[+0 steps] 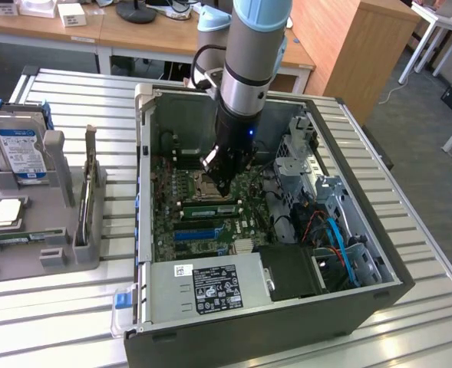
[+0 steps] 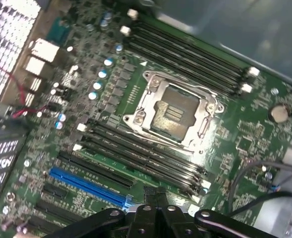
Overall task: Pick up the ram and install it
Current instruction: 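Press down the ram until it locks into place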
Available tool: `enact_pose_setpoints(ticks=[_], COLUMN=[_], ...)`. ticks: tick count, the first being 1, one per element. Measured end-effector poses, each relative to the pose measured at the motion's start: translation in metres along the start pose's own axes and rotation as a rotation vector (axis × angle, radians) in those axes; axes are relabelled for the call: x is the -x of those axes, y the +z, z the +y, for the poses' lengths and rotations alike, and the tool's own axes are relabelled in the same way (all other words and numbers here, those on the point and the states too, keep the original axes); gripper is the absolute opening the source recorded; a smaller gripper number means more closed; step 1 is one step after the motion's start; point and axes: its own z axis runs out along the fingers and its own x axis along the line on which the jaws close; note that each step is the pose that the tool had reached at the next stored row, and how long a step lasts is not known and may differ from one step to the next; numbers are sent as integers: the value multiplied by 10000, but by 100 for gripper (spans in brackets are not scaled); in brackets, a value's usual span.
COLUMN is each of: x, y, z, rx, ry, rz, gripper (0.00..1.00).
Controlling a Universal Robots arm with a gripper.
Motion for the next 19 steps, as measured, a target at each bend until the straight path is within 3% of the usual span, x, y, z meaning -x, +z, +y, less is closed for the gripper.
enact_pose_setpoints(ticks=[15, 19], x=[-1, -3], y=[37, 37], z=[-1, 1], rx=[-92, -96], ry=[2867, 2967], rz=[-57, -60], gripper=[11, 11])
